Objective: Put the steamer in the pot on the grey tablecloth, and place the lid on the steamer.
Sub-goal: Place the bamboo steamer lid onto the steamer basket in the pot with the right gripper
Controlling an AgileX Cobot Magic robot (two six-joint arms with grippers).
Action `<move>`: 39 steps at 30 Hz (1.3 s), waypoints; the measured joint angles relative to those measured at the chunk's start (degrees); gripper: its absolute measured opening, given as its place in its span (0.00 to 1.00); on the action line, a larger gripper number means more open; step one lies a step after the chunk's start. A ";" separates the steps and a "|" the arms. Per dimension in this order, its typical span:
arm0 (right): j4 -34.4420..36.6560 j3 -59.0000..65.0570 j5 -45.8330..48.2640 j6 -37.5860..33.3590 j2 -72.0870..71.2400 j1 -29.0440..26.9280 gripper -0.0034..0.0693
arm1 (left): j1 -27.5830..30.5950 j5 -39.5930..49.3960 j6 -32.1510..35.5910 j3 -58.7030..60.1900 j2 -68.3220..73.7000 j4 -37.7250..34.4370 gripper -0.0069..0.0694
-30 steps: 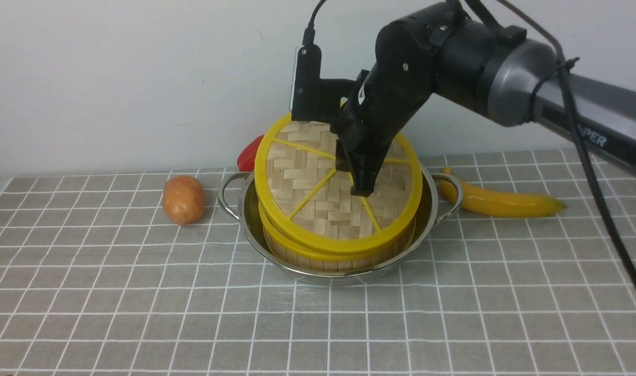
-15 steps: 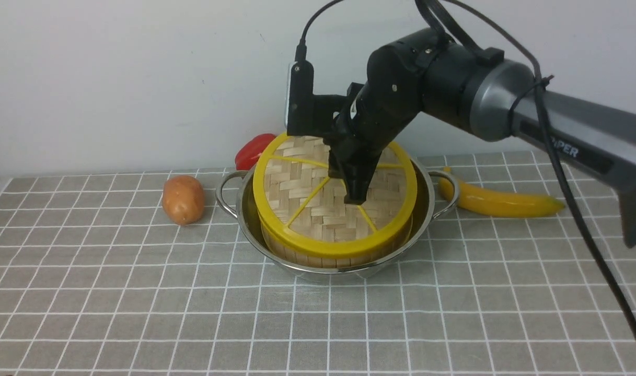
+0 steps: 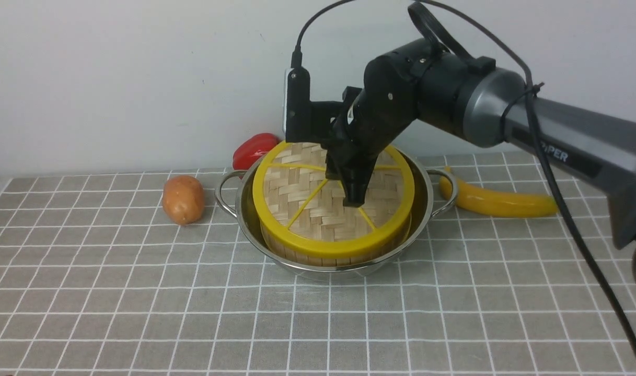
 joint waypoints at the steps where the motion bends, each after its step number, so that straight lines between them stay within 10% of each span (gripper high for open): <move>1: 0.00 0.00 0.13 0.00 -0.02 0.00 0.25 | 0.00 0.00 0.00 0.00 0.00 0.00 0.62; 39: 0.00 -1.59 0.17 -1.41 -0.83 0.00 0.25 | 0.00 0.00 0.00 0.00 0.00 0.00 0.62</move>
